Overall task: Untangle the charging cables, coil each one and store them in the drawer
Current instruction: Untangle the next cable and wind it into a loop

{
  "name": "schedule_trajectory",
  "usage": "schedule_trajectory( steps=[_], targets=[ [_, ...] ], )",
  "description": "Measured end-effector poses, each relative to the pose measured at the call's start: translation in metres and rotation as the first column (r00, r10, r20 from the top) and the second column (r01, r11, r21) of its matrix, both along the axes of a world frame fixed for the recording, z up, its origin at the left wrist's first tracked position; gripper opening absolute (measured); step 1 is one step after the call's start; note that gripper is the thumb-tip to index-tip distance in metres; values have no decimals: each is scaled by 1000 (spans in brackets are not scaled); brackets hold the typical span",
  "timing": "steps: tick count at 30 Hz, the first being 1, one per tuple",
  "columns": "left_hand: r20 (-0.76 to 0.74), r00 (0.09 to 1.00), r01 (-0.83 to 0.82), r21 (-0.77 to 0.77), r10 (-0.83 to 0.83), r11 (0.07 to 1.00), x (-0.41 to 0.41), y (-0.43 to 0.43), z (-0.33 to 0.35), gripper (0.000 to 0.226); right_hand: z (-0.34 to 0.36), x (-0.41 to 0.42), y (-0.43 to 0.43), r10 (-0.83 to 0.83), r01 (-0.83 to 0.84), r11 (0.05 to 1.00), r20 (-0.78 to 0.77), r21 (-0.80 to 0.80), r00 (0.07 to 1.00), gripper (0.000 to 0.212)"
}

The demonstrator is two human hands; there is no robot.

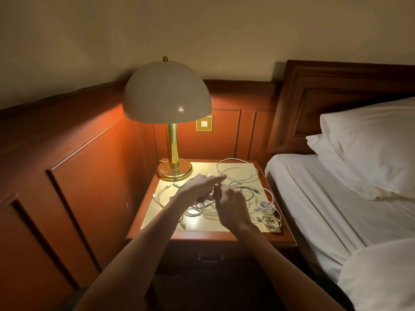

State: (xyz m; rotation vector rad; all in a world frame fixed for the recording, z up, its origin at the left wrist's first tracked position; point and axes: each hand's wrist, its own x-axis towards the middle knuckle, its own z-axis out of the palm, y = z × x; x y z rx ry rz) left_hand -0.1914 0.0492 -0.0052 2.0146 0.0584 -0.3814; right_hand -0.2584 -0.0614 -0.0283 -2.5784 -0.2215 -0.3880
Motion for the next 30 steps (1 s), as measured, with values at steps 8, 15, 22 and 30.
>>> schedule_trajectory(
  steps=[8, 15, 22, 30],
  targets=[
    [263, 961, -79, -47, 89, 996, 15, -4, -9, 31, 2, -8, 6, 20, 98, 857, -223, 506, 975, 40],
    [371, 928, -27, -13, 30, 1000, 16, -14, -11, 39, 14, -16, -9, 76, 155, 819, -372, 552, 925, 25],
    [357, 934, -10, 34, -3, 999, 17, -24, -3, 38, 18, 11, -5, -140, 157, 987, -342, 23, 929, 40],
    [279, 960, -9, -73, 29, 997, 32, -6, 3, 37, 18, 13, 0, 27, 151, 782, -276, 605, 961, 40]
  ],
)
